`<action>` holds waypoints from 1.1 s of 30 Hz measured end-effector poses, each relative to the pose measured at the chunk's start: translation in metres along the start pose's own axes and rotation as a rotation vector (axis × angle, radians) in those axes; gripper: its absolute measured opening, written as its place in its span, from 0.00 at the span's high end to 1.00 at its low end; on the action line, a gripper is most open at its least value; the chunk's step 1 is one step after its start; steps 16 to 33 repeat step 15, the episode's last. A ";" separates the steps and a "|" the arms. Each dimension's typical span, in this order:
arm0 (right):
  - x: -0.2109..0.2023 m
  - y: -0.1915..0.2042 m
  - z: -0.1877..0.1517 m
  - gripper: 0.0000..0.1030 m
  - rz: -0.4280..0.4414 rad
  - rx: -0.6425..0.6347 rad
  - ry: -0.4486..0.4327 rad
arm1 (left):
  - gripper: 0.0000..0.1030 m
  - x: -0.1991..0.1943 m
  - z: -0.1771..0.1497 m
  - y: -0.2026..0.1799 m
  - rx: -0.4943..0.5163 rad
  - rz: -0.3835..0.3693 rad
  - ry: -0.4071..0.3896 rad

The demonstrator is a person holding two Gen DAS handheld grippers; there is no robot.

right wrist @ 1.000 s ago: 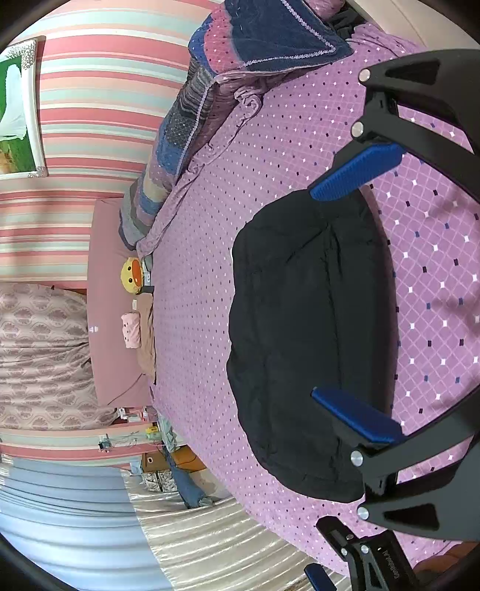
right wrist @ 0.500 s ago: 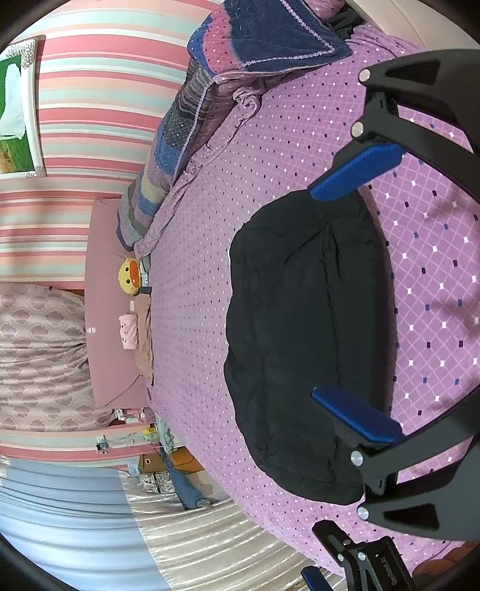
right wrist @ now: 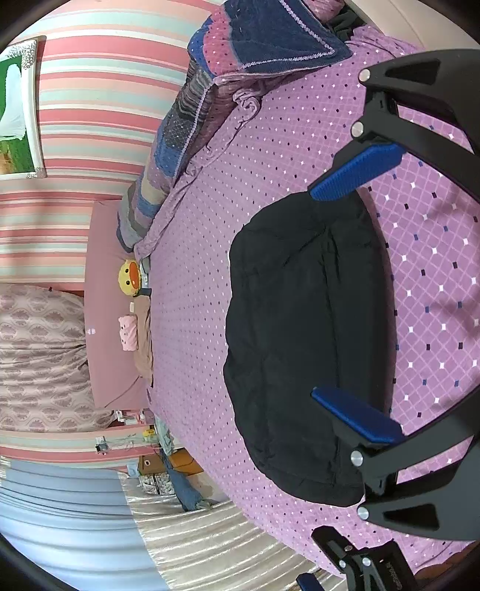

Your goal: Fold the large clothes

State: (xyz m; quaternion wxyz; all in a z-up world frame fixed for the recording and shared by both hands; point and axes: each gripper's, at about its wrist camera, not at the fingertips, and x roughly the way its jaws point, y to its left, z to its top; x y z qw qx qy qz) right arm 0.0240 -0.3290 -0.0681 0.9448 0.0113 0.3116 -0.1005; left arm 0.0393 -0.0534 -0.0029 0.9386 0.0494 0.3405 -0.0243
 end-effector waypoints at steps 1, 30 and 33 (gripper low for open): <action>0.000 0.000 0.000 0.02 0.002 0.001 0.001 | 0.03 -0.001 0.000 0.000 0.000 0.000 -0.002; -0.001 0.001 -0.002 0.02 -0.001 0.003 -0.002 | 0.03 -0.004 0.001 0.000 0.004 -0.010 0.015; -0.001 0.001 -0.002 0.02 -0.001 0.003 -0.002 | 0.03 -0.004 0.001 0.000 0.004 -0.010 0.015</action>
